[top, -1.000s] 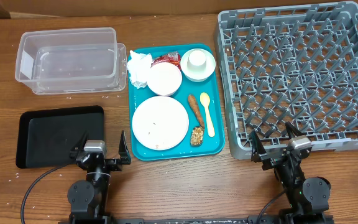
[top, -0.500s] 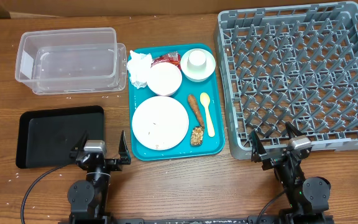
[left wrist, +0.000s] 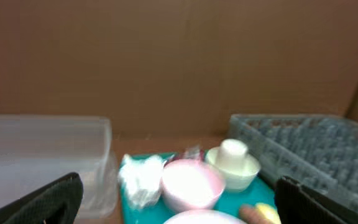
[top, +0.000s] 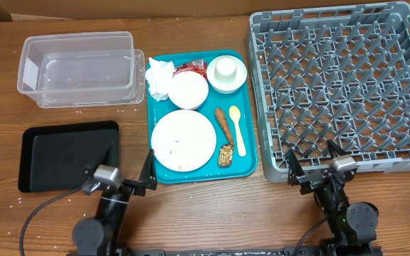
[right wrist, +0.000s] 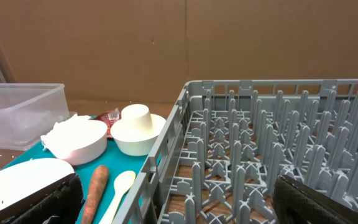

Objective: Sort waste into correct bins and load items into the dishwasher

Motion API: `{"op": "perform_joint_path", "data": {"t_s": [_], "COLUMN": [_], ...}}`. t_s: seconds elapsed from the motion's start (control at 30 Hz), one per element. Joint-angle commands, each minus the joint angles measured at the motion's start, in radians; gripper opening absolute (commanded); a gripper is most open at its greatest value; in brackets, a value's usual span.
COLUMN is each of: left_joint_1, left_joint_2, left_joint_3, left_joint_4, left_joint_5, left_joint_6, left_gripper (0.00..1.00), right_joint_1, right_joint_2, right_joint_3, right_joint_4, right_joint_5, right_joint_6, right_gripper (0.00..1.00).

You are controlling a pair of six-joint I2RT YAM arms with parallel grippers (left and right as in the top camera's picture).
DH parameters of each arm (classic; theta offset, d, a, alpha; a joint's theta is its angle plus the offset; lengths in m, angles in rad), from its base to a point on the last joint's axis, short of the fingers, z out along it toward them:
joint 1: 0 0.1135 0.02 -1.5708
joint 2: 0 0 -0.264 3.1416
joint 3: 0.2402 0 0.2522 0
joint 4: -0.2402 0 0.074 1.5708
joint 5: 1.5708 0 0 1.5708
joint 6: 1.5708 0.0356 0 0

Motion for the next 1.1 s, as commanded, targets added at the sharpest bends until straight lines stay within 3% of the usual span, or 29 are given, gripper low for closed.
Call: {"op": "perform_joint_path", "data": {"t_s": [0.0,0.27,0.5,0.6,0.67,0.73,0.8,0.83,0.97,1.07], "left_joint_1": [-0.002,-0.002,-0.002,-0.002,-0.002,-0.002,-0.008,-0.014,-0.079,-0.222], "left_joint_2": [-0.01,0.087,0.568,0.896,1.028,1.138,1.287,1.32,1.407,1.418], "left_joint_3": [0.003,0.182,0.552,0.887,1.031,1.133,1.243,1.266,1.329,1.365], "left_joint_4": [0.105,0.04,-0.124,-0.383,-0.472,-0.481,-0.373,-0.354,-0.425,-0.605], "left_joint_5": [0.078,0.076,0.164,0.313,0.445,0.585,0.861,0.896,0.738,0.309], "left_joint_6": [-0.033,0.069,0.104,0.113,0.116,0.091,0.043,0.019,-0.034,-0.007], "left_gripper": [1.0,1.0,1.0,1.0,1.0,1.0,1.0,1.0,1.0,1.0], "right_joint_1": [0.002,0.002,0.002,0.002,0.002,0.002,0.002,0.002,0.002,0.002], "right_joint_2": [-0.008,-0.008,-0.008,-0.008,-0.008,-0.008,-0.008,-0.008,-0.008,-0.008], "right_joint_3": [-0.01,-0.01,-0.01,-0.01,-0.01,-0.01,-0.01,-0.01,-0.01,-0.01], "right_joint_4": [0.003,0.003,0.003,0.003,0.003,0.003,0.003,0.003,0.003,0.003], "right_joint_5": [0.006,0.006,0.007,0.007,0.006,0.006,0.006,0.007,0.006,0.006], "right_joint_6": [-0.006,-0.006,-0.006,-0.006,-0.006,-0.006,-0.006,-0.006,-0.006,-0.006], "right_gripper": [1.0,1.0,1.0,1.0,1.0,1.0,1.0,1.0,1.0,1.0]}}
